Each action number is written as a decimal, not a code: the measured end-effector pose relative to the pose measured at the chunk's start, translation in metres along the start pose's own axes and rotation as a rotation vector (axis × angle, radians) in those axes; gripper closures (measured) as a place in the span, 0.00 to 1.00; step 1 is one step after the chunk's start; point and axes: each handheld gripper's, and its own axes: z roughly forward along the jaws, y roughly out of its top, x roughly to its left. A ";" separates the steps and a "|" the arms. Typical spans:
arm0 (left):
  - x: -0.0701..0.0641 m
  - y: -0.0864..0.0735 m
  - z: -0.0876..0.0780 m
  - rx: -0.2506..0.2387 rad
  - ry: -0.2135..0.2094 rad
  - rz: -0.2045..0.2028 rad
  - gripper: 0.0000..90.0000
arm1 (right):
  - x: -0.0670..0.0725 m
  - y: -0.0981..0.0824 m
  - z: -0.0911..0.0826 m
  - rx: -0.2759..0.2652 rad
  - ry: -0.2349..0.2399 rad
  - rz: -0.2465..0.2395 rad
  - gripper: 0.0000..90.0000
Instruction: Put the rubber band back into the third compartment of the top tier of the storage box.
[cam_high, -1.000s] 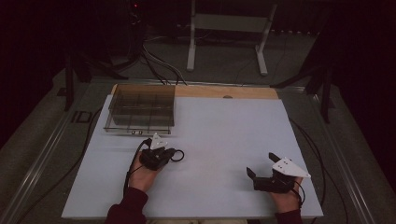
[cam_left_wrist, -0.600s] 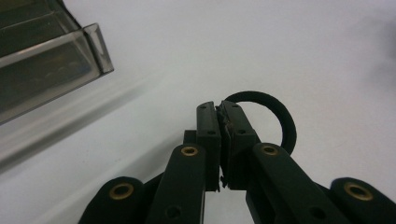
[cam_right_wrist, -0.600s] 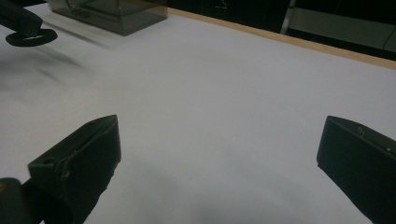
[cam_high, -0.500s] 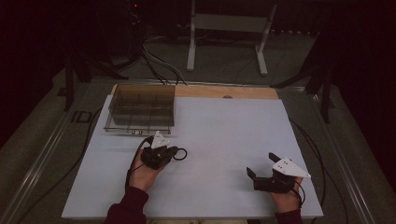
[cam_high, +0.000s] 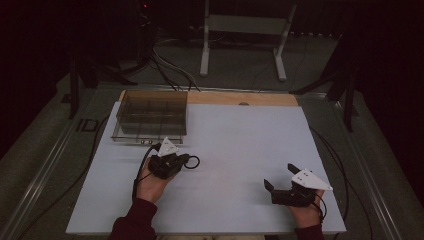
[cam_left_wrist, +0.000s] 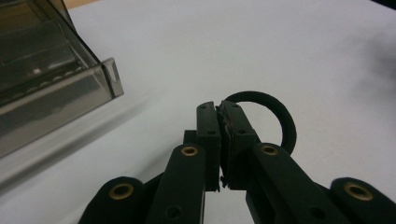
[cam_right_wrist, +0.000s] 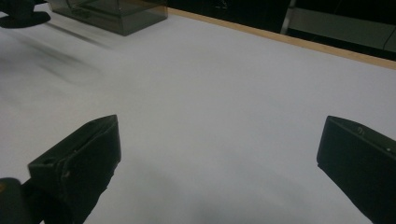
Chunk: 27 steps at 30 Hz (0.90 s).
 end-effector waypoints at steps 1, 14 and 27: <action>0.000 0.001 -0.001 -0.001 0.000 0.005 0.98 | 0.000 0.000 0.000 0.000 0.000 0.000 0.00; 0.004 0.005 -0.007 -0.027 0.000 -0.008 0.98 | 0.000 0.000 0.000 0.000 0.001 0.000 0.00; 0.007 0.013 -0.011 -0.038 -0.003 -0.002 0.98 | 0.000 0.000 0.000 0.001 0.003 0.001 0.00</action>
